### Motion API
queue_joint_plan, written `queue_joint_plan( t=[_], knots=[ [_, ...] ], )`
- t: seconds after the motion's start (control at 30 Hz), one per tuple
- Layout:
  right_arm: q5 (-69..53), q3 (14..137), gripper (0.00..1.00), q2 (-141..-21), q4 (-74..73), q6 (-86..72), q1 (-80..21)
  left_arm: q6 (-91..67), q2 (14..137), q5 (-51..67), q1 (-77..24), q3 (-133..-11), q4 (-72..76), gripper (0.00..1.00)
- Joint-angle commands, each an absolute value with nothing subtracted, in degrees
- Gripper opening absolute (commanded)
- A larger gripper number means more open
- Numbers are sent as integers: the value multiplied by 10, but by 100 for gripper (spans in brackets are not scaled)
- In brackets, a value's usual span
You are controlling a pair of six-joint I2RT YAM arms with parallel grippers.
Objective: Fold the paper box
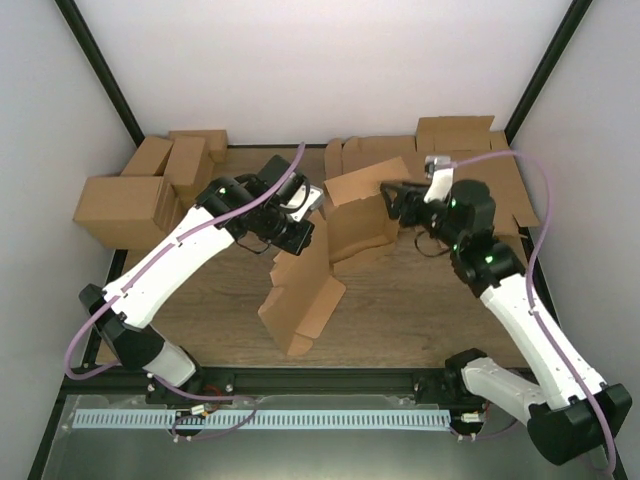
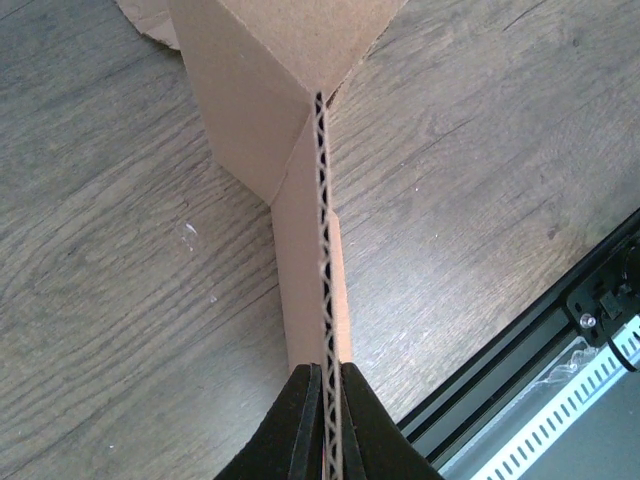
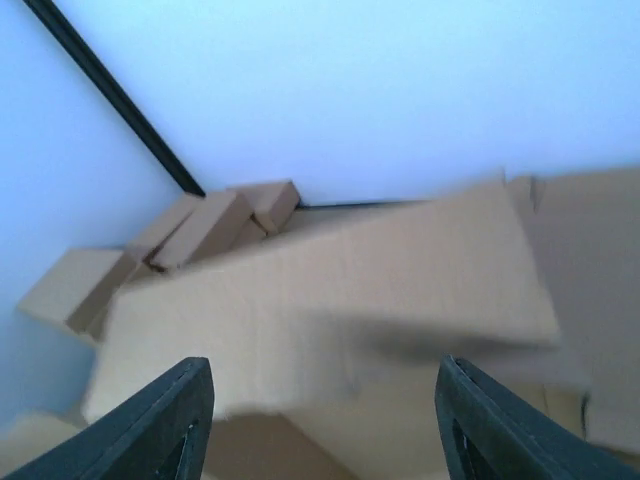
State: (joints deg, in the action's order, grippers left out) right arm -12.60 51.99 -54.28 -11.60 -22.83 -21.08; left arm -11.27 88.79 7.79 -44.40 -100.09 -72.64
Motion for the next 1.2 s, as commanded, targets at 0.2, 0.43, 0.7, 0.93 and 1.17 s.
queue_joint_plan(
  t=[0.2,0.43,0.7,0.93,1.17],
  knots=[
    [-3,830,69,-641,-339,-217,-207,-105,909,45,-465,-1026,-738,4],
    [30,1108,89,-835,-551,-238,-195,-110,908,38,-475,-1025,-735,4],
    [-24,1121,89,-894,-609,-285,-177,-110,913,32,-483,-1030,-733,4],
    [-69,1075,88,-897,-621,-299,-174,-113,911,27,-487,-1030,-733,4],
    [-105,940,70,-823,-561,-316,-173,-122,915,23,-493,-1028,-726,4]
  ],
)
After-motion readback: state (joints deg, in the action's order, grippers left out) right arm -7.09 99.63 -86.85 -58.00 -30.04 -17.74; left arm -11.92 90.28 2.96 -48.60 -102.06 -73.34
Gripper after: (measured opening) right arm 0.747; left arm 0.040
